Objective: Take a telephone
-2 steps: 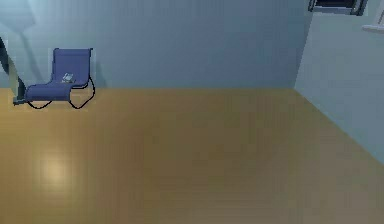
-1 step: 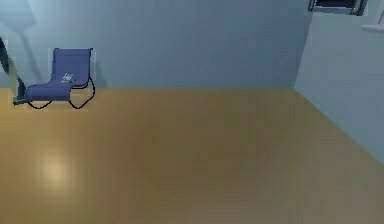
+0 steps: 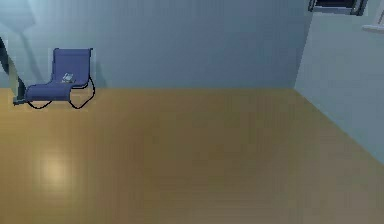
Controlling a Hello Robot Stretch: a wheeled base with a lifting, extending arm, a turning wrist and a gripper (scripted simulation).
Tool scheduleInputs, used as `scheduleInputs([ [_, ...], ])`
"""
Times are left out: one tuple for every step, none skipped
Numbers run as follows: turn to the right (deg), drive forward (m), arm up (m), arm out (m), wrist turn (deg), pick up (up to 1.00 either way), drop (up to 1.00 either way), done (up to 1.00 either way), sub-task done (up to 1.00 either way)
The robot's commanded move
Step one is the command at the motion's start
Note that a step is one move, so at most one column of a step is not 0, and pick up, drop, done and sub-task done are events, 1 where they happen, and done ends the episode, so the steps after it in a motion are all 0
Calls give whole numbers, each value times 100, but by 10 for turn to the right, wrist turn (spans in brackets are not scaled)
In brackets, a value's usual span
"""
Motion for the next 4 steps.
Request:
scheduleInputs([
  [0, 0, 0, 0, 300, 0, 0, 0, 0],
  [0, 0, -30, 0, 0, 0, 0, 0, 0],
  [0, 0, 0, 0, 0, 100, 0, 0, 0],
  [0, 0, 10, 0, 0, 0, 0, 0, 0],
])
